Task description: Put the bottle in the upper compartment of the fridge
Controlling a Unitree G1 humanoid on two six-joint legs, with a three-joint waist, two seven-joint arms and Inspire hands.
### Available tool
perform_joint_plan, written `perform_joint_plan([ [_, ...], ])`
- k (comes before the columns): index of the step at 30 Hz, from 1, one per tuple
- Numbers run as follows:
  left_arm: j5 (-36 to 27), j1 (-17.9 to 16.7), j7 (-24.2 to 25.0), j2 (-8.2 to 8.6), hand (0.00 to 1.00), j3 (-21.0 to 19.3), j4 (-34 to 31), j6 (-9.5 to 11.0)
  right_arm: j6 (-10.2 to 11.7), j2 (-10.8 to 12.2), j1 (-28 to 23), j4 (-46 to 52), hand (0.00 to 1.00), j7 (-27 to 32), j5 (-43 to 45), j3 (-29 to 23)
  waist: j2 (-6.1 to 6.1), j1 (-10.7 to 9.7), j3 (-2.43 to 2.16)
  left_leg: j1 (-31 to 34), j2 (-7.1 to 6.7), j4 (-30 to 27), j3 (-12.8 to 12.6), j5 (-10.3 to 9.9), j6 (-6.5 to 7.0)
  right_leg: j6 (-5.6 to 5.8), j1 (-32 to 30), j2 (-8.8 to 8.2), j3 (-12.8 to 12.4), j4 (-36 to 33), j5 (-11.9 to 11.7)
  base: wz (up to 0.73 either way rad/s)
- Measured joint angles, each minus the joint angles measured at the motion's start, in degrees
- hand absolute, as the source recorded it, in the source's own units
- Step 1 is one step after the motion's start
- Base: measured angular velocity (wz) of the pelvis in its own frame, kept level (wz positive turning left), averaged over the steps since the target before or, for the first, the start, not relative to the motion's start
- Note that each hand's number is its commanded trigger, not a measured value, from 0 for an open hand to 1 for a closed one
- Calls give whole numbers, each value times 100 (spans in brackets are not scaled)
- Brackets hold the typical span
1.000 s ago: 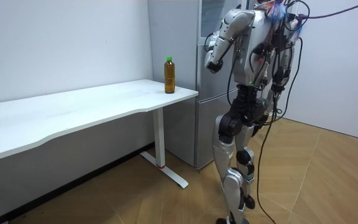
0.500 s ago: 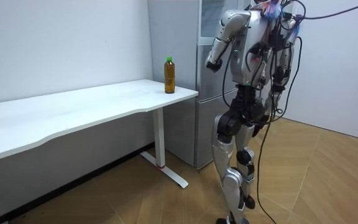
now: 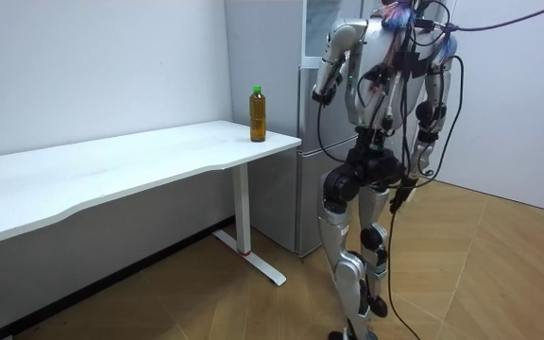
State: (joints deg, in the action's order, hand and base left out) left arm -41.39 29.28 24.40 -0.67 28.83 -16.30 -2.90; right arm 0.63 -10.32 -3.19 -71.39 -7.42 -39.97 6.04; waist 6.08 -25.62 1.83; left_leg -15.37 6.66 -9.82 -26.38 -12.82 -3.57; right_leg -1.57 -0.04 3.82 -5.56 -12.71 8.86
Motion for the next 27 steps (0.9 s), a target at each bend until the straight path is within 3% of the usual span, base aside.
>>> perform_joint_plan([
  [4, -64, 24, 124, -23, 0, 110, 258, -228, -64, 3, -8, -74, 0, 38, -20, 1, -26, -244, 18, -10, 39, 14, -63, -12, -19, -25, -29, 54, -43, 0, -16, -13],
  [12, -175, 24, 212, -16, 0, 227, 302, -355, -149, 34, 51, -222, 0, 19, -8, -2, -34, -297, 22, 156, 99, 21, -129, -15, -25, -126, -312, 167, -131, -98, -81, -8],
  [17, -175, 25, 228, 23, 0, 277, 424, -365, -148, 45, 120, -239, 0, -31, -9, -18, -26, -398, 16, 170, 103, 19, -138, -16, -25, -128, -352, 242, -238, -99, -131, -8],
  [23, -150, 26, 226, 23, 0, 286, 499, -420, -204, 18, 58, -253, 0, -32, 22, -59, 70, -456, -47, 270, 92, 18, -117, -15, -24, -127, -471, 234, -205, -127, -193, -3],
  [27, -155, 26, 202, 23, 0, 286, 498, -423, -199, -5, 54, -258, 0, -31, -9, -55, 101, -409, -44, 286, 94, 26, -131, -15, -24, -125, -455, 199, -127, -95, -234, 9],
])
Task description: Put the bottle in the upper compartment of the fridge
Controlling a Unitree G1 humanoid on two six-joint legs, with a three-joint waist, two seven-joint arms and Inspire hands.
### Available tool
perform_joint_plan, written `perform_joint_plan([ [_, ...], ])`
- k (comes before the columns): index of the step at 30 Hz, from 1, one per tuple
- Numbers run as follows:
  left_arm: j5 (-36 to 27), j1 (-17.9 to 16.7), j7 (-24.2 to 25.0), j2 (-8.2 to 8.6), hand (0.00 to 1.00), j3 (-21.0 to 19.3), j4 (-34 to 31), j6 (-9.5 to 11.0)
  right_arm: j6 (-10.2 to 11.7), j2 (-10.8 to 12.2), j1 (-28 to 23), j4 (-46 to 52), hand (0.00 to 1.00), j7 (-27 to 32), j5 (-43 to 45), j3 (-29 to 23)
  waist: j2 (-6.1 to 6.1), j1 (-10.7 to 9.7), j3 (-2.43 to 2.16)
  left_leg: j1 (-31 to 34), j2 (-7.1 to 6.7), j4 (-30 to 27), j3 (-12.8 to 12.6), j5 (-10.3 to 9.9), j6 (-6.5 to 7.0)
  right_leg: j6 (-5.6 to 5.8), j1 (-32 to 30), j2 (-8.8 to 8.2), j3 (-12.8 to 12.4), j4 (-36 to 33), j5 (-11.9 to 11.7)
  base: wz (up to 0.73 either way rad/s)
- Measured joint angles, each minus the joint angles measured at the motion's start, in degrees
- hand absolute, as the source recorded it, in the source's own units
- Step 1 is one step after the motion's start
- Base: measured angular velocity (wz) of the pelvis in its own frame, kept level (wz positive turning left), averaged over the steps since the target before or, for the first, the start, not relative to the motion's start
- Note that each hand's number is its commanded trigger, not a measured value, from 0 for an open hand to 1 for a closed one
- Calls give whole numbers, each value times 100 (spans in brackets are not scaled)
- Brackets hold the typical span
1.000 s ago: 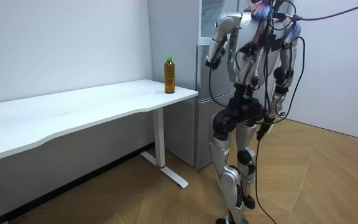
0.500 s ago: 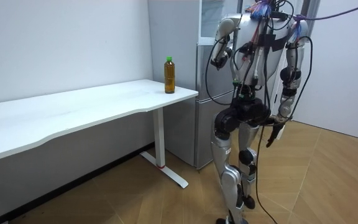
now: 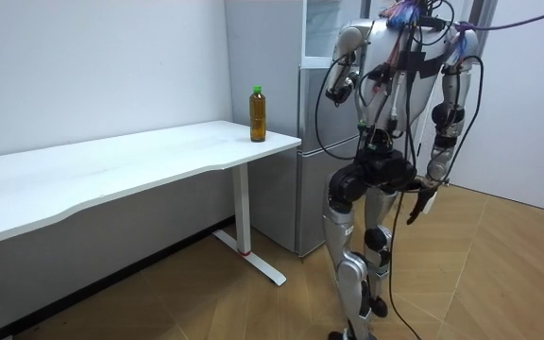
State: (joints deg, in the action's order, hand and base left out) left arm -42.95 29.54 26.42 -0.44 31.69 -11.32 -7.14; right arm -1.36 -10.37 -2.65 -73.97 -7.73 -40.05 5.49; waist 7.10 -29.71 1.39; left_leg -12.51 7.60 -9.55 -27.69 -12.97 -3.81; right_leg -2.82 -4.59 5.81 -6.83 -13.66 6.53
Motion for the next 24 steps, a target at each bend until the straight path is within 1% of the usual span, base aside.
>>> perform_joint_plan([
  [1, -2, 0, -4, 0, 0, 0, 0, 0, 1, -3, 4, 0, 0, 2, 1, 0, 4, 13, 2, 6, 0, 2, 10, 0, 0, 0, 0, -30, 22, 1, -5, 20],
  [4, -2, 0, -7, -1, 0, -1, 0, 0, 1, -15, 16, 28, 0, 21, 37, 5, 5, 35, 3, 94, -11, 1, 101, 0, 0, 8, -17, -85, 221, -6, -13, 32],
  [6, 1, 0, -54, 1, 0, -1, -1, 0, 6, -21, 48, 73, 0, 60, 39, 75, 1, 210, 7, 136, -30, 1, 171, 1, 1, 21, -54, -122, 296, -6, -15, 19],
  [7, 5, 0, -69, 0, 0, -5, -3, 1, 8, -22, 49, 90, 0, 67, 46, 92, 0, 262, 7, 142, -33, 0, 196, 1, 1, 22, -52, -134, 328, -13, -15, 26],
  [9, 15, 0, -101, -9, 0, -4, -5, 1, 42, -27, 69, 115, 0, 85, 102, 122, -2, 384, 8, 215, -51, -2, 403, 1, 1, 40, -49, -208, 530, -25, -2, 45],
  [10, 14, 0, -102, -30, 0, -5, -6, 2, 55, -31, 76, 114, 0, 87, 118, 124, -2, 422, 8, 234, -52, -2, 447, 1, 1, 43, -49, -219, 561, -28, 0, 42],
  [11, 13, 0, -101, -63, 0, -8, -7, 5, 71, -51, 93, 113, 0, 87, 148, 134, -5, 520, 10, 267, -55, -5, 484, 1, 1, 49, -50, -247, 627, -33, 2, 41],
  [12, 13, 0, -106, -75, 0, -6, -18, 5, 91, -71, 104, 112, 0, 87, 160, 188, -5, 602, 10, 312, -58, -2, 570, 1, 1, 59, -45, -286, 746, -32, 8, 45],
  [13, 13, -1, -110, -88, 0, -3, -40, 5, 106, -78, 102, 112, 0, 88, 158, 215, -6, 642, 11, 332, -58, 3, 625, 1, 1, 71, -44, -293, 777, -32, 15, 53],
  [14, 13, -1, -120, -149, 0, -5, -122, 5, 128, -80, 95, 112, 0, 93, 155, 225, -21, 712, 19, 354, -59, 5, 731, 1, 1, 81, -40, -309, 851, -32, 21, 48],
  [16, 21, -11, -130, -227, 0, -10, -245, 5, 140, -81, 83, 107, 0, 93, 127, 226, -53, 892, 37, 389, -60, 5, 814, 2, 2, 87, -34, -333, 934, -31, 11, 35],
  [18, 383, -95, -160, -258, 0, -110, -510, 9, 190, -99, 35, 93, 0, 96, 151, 222, -103, 1133, 38, 441, -73, 0, 943, 7, -2, 103, -38, -377, 1035, -45, 16, 25],
  [19, 465, -95, -174, -260, 0, -136, -560, 18, 202, -103, 17, 92, 0, 97, 151, 222, -119, 1192, 39, 455, -78, -2, 981, 8, -3, 106, -40, -386, 1070, -52, 18, 29],
  [20, 631, -96, -199, -264, 0, -193, -605, 51, 207, -104, -11, 93, 0, 98, 202, 218, -165, 1288, 25, 495, -96, -13, 1087, 15, 5, 114, -34, -426, 1146, -61, 21, 30],
  [21, 800, -107, -217, -274, 0, -273, -616, 85, 217, -98, -30, 102, 0, 103, 231, 224, -216, 1370, 20, 503, -124, -15, 1155, 39, 22, 125, -25, -466, 1200, -85, 30, 30],
  [22, 882, -121, -237, -282, 0, -309, -629, 90, 240, -98, -49, 106, 0, 106, 231, 223, -227, 1437, 15, 509, -130, -17, 1185, 41, 24, 127, -25, -473, 1208, -85, 29, 21],
  [23, 997, -206, -267, -322, 0, -396, -699, 98, 270, -98, -78, 106, 0, 128, 231, 226, -245, 1540, 6, 517, -137, -19, 1223, 41, 25, 136, -5, -484, 1236, -72, 23, 19],
  [24, 1101, -342, -288, -362, 0, -484, -777, 103, 269, -96, -102, 107, 0, 133, 267, 225, -270, 1606, -2, 536, -140, -35, 1301, 41, 26, 139, 53, -505, 1321, -45, 23, 26],
])
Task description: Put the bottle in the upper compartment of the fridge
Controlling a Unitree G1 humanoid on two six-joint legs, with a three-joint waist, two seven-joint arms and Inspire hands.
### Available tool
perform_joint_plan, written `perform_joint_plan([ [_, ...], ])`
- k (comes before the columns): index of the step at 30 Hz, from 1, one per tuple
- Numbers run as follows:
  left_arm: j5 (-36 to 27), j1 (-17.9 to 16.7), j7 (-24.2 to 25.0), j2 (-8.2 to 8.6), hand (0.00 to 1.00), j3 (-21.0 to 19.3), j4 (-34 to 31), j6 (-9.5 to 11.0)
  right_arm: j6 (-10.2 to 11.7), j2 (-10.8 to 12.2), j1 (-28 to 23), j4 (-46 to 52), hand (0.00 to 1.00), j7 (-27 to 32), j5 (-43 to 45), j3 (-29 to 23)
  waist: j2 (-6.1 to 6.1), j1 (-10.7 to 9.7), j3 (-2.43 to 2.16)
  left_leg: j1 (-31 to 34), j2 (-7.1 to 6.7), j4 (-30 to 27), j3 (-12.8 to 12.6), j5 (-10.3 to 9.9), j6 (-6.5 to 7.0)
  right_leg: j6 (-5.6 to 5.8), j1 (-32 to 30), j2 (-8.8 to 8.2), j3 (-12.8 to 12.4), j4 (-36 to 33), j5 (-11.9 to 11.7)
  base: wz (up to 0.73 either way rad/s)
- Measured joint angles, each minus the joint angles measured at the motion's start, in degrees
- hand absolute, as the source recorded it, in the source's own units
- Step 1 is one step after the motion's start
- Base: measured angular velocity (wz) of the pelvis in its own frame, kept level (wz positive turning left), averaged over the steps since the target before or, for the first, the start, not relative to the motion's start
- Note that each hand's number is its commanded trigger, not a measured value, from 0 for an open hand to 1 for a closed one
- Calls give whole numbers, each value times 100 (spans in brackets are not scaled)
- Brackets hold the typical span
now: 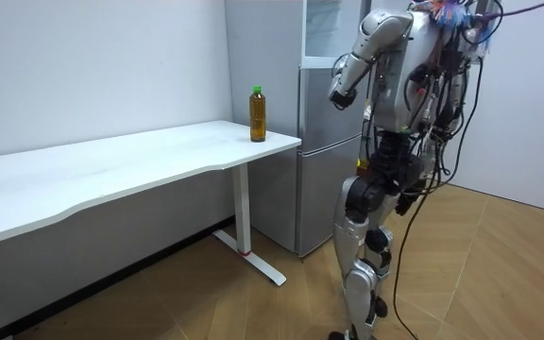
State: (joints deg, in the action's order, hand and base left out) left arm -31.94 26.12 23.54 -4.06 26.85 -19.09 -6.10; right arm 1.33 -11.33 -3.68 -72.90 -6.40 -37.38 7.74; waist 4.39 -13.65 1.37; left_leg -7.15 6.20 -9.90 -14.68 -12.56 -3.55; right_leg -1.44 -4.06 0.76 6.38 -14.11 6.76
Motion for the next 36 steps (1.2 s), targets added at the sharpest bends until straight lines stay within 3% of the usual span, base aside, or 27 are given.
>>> perform_joint_plan([
  [2, 165, -247, -12, -60, 0, -174, -183, 1, 9, 27, -26, -1, 0, -1, 150, -1, -57, 59, -53, 40, -14, -44, 138, 8, 12, -17, 31, -52, 148, -1, 17, 36],
  [5, 167, -635, -93, -222, 0, -647, -534, 31, 68, 8, -33, -59, 0, -1, 300, -13, -106, 335, -59, 38, -7, -58, 218, 17, 10, -27, 98, -54, 210, 39, 15, 21],
  [8, 338, -977, -316, -398, 0, -1061, -804, 209, 130, 4, -65, -58, 0, 23, 492, -14, -133, 592, -80, 56, -7, -95, 322, 16, 10, -22, 171, -74, 306, 58, 38, 18],
  [11, 567, -1176, -483, -391, 0, -1439, -931, 363, 201, 47, -66, -52, 0, 73, 764, -32, -155, 805, -108, 43, -5, -100, 417, 17, 9, -32, 212, -88, 413, 59, 56, 18],
  [13, 567, -1311, -655, -433, 0, -1780, -907, 507, 281, 55, -28, -52, 0, 58, 1078, -95, -174, 908, -100, 34, -9, -119, 561, 17, 8, -35, 317, -122, 590, 90, 66, 31],
  [16, 567, -1591, -808, -419, 0, -2190, -970, 634, 345, 71, -56, -63, 0, 0, 1095, -163, -175, 1107, -109, -30, -3, -121, 571, 17, 8, -31, 418, -113, 599, 156, 69, 5],
  [18, 557, -1965, -960, -422, 0, -2661, -1077, 794, 386, 110, -121, -88, 0, 2, 1092, -241, -185, 1271, -108, -75, -9, -94, 614, 17, 8, -17, 510, -126, 647, 151, 127, 13],
  [22, 658, -2337, -1217, -433, 0, -3445, -1343, 995, 444, 216, -219, -87, 0, -88, 1090, -434, -205, 1506, -124, -56, -35, -85, 811, 18, 7, 5, 513, -161, 798, 144, 207, 27],
  [24, 913, -2697, -1317, -430, 0, -4061, -1368, 1288, 495, 241, -397, -30, 0, -255, 1249, -694, -202, 1709, -154, -70, -56, -84, 864, 17, 8, 19, 557, -192, 853, 125, 249, 14],
  [27, 915, -3126, -1762, -346, 0, -4569, -1347, 1405, 529, 244, -455, -17, 0, -299, 1306, -800, -194, 1766, -154, -106, -94, -84, 880, 17, 8, 62, 664, -259, 973, 133, 297, 24],
  [29, 976, -3370, -1984, -314, 0, -4721, -1347, 1490, 571, 260, -524, -9, 0, -311, 1292, -800, -223, 1871, -151, -165, -106, -82, 883, 16, 9, 79, 718, -272, 987, 134, 320, 7],
  [32, 1126, -3651, -2504, -313, 0, -4894, -1336, 1596, 634, 280, -557, 1, 0, -317, 1295, -807, -249, 1875, -135, -160, -118, -68, 1002, 15, 9, 90, 765, -284, 1071, 142, 332, 14],
  [36, 1146, -3932, -3030, -306, 0, -5008, -890, 1767, 632, 282, -677, 71, 0, -310, 1319, -999, -200, 1868, -124, -167, -119, -55, 1040, 15, 9, 95, 832, -283, 1102, 150, 355, 8],
])
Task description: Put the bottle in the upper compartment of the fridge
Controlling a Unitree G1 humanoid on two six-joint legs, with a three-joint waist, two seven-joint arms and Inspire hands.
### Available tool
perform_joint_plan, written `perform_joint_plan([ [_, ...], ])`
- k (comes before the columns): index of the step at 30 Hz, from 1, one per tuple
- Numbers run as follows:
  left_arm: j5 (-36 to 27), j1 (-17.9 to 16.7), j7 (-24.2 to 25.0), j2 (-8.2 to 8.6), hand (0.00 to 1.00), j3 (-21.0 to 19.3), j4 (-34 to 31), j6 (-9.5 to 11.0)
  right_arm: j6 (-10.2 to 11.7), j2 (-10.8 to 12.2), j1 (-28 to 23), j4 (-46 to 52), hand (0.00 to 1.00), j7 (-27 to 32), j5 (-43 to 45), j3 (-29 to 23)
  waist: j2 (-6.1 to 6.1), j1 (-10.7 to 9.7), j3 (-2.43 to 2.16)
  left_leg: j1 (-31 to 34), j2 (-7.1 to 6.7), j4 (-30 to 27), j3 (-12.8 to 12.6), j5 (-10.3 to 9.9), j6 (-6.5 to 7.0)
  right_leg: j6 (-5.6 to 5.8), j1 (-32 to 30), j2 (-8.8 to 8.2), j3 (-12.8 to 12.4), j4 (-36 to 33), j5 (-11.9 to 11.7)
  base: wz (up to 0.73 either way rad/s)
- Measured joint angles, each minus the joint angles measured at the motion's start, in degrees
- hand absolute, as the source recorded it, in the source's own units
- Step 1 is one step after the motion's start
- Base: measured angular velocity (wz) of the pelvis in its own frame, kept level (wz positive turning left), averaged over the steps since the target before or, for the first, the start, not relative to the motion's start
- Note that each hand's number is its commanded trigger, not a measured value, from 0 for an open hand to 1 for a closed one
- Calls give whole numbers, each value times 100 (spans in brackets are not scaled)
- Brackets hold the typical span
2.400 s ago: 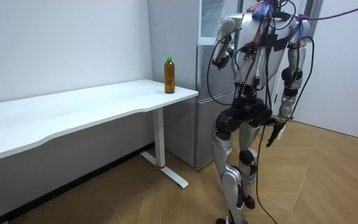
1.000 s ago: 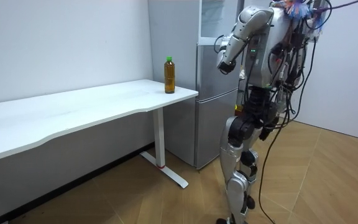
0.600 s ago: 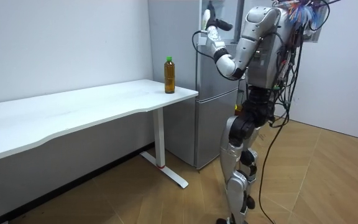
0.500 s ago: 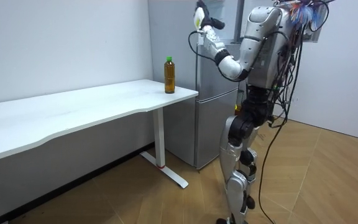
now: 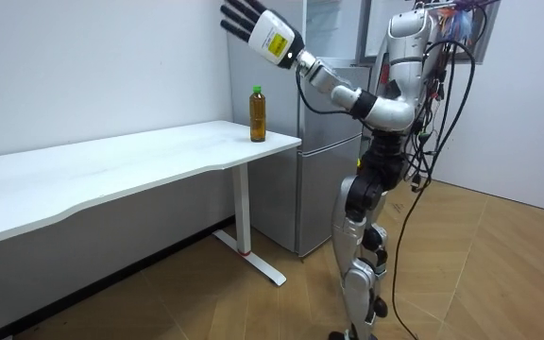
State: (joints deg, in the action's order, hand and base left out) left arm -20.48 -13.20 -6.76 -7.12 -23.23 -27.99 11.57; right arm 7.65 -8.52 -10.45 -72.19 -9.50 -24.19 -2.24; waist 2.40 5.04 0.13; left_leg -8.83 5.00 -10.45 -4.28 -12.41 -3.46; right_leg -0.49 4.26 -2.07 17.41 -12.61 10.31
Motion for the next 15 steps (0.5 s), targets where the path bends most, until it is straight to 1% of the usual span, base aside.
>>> perform_joint_plan([
  [1, 25, -37, -78, 0, 0, -23, 89, 0, -11, 3, -25, 63, 0, 0, 3, -35, -36, -4, -5, 6, -1, 0, 19, 0, 0, -1, -9, -3, 6, -1, 11, 8],
  [3, 65, -182, -472, 1, 0, -66, 361, -1, -21, 26, -200, 228, 0, -5, 1, -222, -24, -21, -2, 16, -2, -2, 55, 0, 0, -7, -29, -7, 28, -17, 38, 6],
  [4, 68, -214, -565, 0, 0, -67, 445, 18, -20, 30, -248, 295, 0, -1, 1, -258, 2, -19, 8, 13, -1, -6, 56, 0, 0, -10, -31, -6, 27, -14, 41, 0],
  [5, 66, -320, -713, 1, 0, -83, 666, 60, -20, 27, -317, 350, 0, 11, -9, -337, -4, 2, 9, 15, -1, -17, 56, 0, 0, -12, -31, -7, 30, -10, 43, 0],
  [6, 44, -443, -834, 1, 0, -86, 955, 72, -20, 16, -378, 380, 0, 22, -42, -368, 21, 0, -4, 6, -1, -24, 56, 0, 0, -13, -23, -6, 23, -11, 43, 0],
  [7, -7, -495, -887, 2, 0, -86, 1125, 72, -20, 15, -417, 414, 0, 24, -63, -370, 16, 1, -5, 3, -1, -25, 56, 0, 0, -13, -14, -5, 22, -12, 43, -3],
  [8, -57, -580, -980, 11, 0, -81, 1459, 72, -20, 23, -465, 502, 0, 26, -103, -371, 17, -5, -11, 3, 0, -26, 56, 0, 0, -14, 0, -4, 41, -11, 43, 0],
  [9, -252, -672, -1068, 29, 0, -54, 1749, 73, -18, 30, -507, 571, 0, 19, -98, -379, 31, -22, -3, 6, 2, -27, 56, 0, 0, -14, 14, -2, 57, -1, 42, 4],
  [10, -303, -712, -1100, 43, 0, -28, 1900, 78, -22, 31, -520, 575, 0, 17, -88, -394, 25, -24, -6, 2, 3, -27, 56, 0, 0, -15, 22, -3, 53, -2, 43, 6],
  [11, -409, -797, -1164, 50, 0, 77, 2312, 117, -23, 30, -522, 580, 0, 17, -83, -408, 21, -17, -7, -24, 2, -25, 55, 0, 0, -14, 50, -8, 44, -4, 50, 0],
  [12, -462, -867, -1185, 82, 0, 129, 2740, 118, -28, 35, -525, 573, 0, 15, -84, -407, 19, -8, -7, -65, 0, -23, 55, -1, -1, -10, 85, -10, 33, -10, 64, 0],
  [13, -488, -904, -1187, 110, 0, 141, 2947, 118, -29, 40, -525, 571, 0, 14, -88, -408, 6, -6, -8, -84, -1, -21, 53, -1, -1, -12, 99, -12, 29, -19, 75, 0],
  [14, -557, -976, -1203, 162, 0, 180, 3368, 118, -29, 58, -541, 571, 0, 7, -115, -407, -5, -9, -6, -98, -2, -21, 47, -1, -1, -15, 115, -17, 35, -28, 87, 0],
  [15, -695, -1049, -1233, 179, 0, 279, 3768, 119, -28, 71, -551, 574, 0, -2, -127, -419, -32, -12, -4, -97, -1, -24, 43, -1, -1, -16, 122, -19, 46, -27, 91, 4],
])
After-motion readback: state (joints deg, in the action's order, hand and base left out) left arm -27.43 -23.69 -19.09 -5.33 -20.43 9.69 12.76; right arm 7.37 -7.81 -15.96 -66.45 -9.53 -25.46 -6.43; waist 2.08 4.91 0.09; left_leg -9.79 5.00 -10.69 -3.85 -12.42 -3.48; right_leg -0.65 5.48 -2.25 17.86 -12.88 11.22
